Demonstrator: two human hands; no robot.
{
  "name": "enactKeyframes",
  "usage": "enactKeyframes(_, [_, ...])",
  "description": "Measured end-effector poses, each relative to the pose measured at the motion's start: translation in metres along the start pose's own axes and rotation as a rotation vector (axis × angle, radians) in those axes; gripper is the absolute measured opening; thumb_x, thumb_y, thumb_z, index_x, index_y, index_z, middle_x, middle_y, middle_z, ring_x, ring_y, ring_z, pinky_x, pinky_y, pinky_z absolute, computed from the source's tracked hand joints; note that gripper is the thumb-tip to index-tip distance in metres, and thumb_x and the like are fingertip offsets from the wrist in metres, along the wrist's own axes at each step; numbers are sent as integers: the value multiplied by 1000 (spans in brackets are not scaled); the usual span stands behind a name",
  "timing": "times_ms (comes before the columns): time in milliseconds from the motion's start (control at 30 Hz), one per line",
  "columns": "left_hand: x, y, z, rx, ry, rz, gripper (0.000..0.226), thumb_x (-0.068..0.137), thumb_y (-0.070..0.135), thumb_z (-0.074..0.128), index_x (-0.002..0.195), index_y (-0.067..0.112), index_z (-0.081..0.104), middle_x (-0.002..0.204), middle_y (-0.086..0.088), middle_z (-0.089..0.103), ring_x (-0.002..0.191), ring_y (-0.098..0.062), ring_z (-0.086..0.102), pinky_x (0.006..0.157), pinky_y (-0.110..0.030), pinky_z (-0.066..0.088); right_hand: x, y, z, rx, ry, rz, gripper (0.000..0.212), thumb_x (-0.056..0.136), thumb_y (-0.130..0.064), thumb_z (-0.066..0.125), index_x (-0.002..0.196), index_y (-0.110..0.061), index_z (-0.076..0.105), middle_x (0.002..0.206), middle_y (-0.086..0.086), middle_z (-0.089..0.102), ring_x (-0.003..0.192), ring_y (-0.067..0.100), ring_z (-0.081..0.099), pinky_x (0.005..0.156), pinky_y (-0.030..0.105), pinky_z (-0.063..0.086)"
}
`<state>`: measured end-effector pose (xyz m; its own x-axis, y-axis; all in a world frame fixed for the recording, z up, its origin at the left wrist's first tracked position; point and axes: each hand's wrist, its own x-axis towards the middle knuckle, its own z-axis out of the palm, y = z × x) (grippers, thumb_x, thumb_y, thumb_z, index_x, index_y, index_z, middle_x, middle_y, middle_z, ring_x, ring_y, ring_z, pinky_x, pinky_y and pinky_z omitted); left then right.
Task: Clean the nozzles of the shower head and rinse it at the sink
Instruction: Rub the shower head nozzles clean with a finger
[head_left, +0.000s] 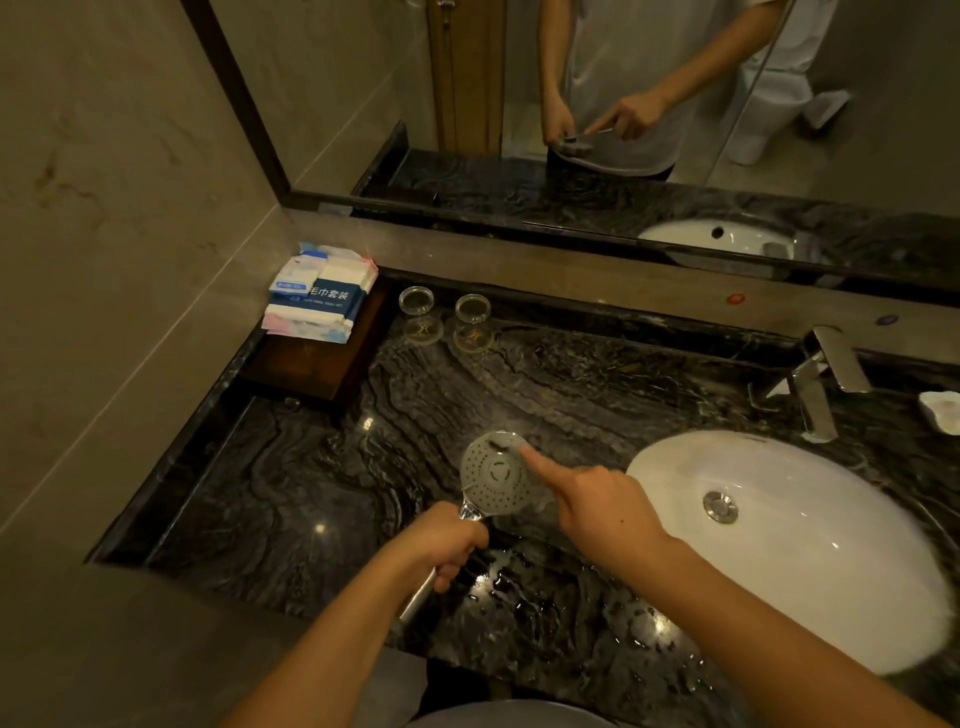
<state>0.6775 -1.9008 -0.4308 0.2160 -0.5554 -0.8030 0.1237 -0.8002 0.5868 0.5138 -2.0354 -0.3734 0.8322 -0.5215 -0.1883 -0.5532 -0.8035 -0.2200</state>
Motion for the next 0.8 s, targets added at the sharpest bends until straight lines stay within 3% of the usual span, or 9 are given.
enactKeyframes(133, [-3,2,-2,-27,4,5,21,89,6,57,75,15,44,48,0,34,38,-14,27,39,-21,25,4,4,2,74,30,110,66,101,-29,37,151,-56,3,82,6,64,75,30,64,65,41,53])
enactKeyframes(300, [-4,-1,-4,-49,0,-13,20,89,6,56,75,16,45,48,1,33,38,-13,27,39,-22,26,-13,-19,14,179,-55,3,74,100,-23,41,150,-57,-2,82,8,66,73,27,63,69,41,52])
enactKeyframes(633, [-4,-8,-7,-74,31,-23,26,87,7,59,71,17,41,46,1,32,36,-14,24,40,-20,25,4,-6,10,186,35,98,66,102,-27,38,149,-58,3,82,10,68,74,32,64,69,44,54])
enactKeyframes(800, [-3,-12,-5,-167,-9,-75,35,89,9,59,62,20,40,49,0,29,37,-13,22,43,-20,23,-19,-28,30,254,-43,25,73,101,-25,42,147,-61,-2,79,7,65,71,28,63,71,42,53])
